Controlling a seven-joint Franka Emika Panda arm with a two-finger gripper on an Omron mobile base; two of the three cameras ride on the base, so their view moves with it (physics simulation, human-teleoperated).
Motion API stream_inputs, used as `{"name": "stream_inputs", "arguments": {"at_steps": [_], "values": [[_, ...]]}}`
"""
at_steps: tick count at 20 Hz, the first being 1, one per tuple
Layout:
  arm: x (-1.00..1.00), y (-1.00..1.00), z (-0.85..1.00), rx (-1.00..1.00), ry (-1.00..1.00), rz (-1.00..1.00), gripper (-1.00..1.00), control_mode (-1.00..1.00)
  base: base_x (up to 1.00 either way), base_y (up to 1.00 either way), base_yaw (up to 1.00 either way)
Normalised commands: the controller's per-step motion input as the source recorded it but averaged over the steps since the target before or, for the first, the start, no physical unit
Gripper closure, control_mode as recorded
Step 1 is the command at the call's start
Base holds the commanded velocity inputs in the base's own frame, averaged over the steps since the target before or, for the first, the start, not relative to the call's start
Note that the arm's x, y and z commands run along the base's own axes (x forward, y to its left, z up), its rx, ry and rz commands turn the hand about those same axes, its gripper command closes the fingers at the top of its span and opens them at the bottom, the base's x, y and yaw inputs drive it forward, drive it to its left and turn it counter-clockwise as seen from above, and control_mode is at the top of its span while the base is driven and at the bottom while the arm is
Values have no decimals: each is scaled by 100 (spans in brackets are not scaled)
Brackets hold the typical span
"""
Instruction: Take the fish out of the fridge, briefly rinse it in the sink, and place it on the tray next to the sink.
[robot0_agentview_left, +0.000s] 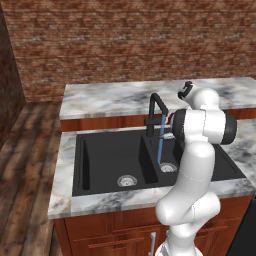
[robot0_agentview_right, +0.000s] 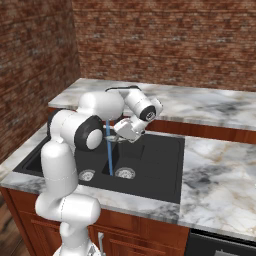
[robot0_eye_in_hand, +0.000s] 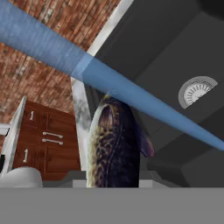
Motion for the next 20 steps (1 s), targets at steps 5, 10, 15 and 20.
{"name": "stream_inputs", "arguments": {"at_steps": [5,10,15,20], "values": [[48,43,0,0,-3,-7,100,-100,0,0,0],[47,12,-1,0,-5,-20,100,-100,0,0,0],[36,0,-1,0,-6,-26,100,-100,0,0,0],[-4,0,0,0,2,-4,100,-100,0,0,0]]}}
